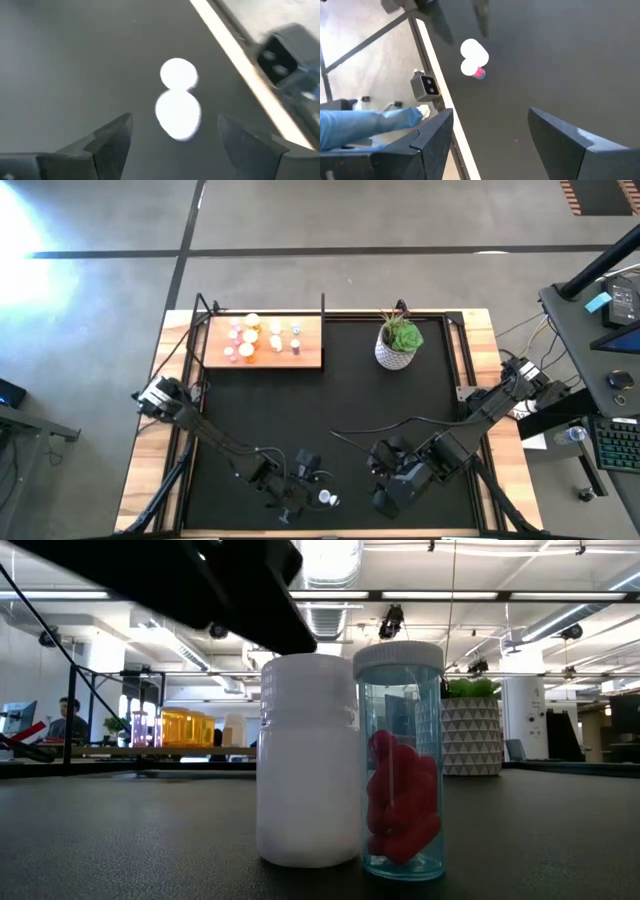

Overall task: Pick and place medicine bottles onto shelf by color
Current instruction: Put the white pill bottle on the shelf aligned with the other white pill bottle

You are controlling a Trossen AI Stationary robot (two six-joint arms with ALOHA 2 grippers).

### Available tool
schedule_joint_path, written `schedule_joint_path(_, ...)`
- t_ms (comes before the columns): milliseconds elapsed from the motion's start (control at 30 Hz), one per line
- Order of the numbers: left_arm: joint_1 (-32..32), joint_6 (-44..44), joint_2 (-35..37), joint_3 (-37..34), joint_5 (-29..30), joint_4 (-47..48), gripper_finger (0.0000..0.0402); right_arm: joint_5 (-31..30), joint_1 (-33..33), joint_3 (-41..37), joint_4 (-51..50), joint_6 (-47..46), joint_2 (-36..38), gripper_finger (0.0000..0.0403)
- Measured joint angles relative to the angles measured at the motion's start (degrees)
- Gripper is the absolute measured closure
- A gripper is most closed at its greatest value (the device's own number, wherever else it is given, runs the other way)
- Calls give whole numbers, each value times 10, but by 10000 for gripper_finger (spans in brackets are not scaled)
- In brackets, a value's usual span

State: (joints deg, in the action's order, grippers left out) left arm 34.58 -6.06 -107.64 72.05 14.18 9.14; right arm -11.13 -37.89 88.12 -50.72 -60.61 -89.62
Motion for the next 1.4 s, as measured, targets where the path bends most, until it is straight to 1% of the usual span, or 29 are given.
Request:
schedule_joint_path(67, 0, -1, -10, 2, 33, -18, 125, 7, -1, 0, 0, 6, 0, 156)
schedule_joint_path(133, -1, -10, -16, 2, 45, -39, 125, 9, -4, 0, 0, 14, 0, 158)
schedule_joint_path(200, -4, -26, -18, 0, 43, -52, 125, 11, -6, 0, 0, 19, 0, 160)
schedule_joint_path(300, -5, -53, -18, 0, 22, -52, 125, 11, -10, 0, 0, 27, 0, 161)
schedule_joint_path(367, -5, -56, -18, -2, 13, -53, 125, 11, -10, 0, 0, 32, 0, 159)
schedule_joint_path(433, -5, -60, -18, -3, 11, -53, 125, 11, -12, 0, 0, 35, 0, 157)
schedule_joint_path(600, -7, -101, -35, -10, 11, -56, 125, 11, -12, 0, 0, 37, 0, 158)
schedule_joint_path(700, -8, -106, -44, -9, 12, -59, 125, 11, -12, 0, 0, 42, 0, 161)
schedule_joint_path(800, -7, -109, -45, -7, 29, -63, 129, 11, -12, 0, 0, 44, 0, 162)
schedule_joint_path(933, -9, -120, -45, -8, 37, -62, 156, 11, -12, 0, 0, 48, 0, 163)
schedule_joint_path(1100, -9, -120, -45, -10, 9, -61, 206, 11, -12, 0, -1, 57, 1, 162)
schedule_joint_path(1300, -9, -119, -43, -10, 6, -61, 269, 11, -12, 0, -1, 65, 1, 163)
schedule_joint_path(1400, -12, -119, -40, -8, 6, -62, 291, 11, -12, 0, -2, 68, 1, 165)
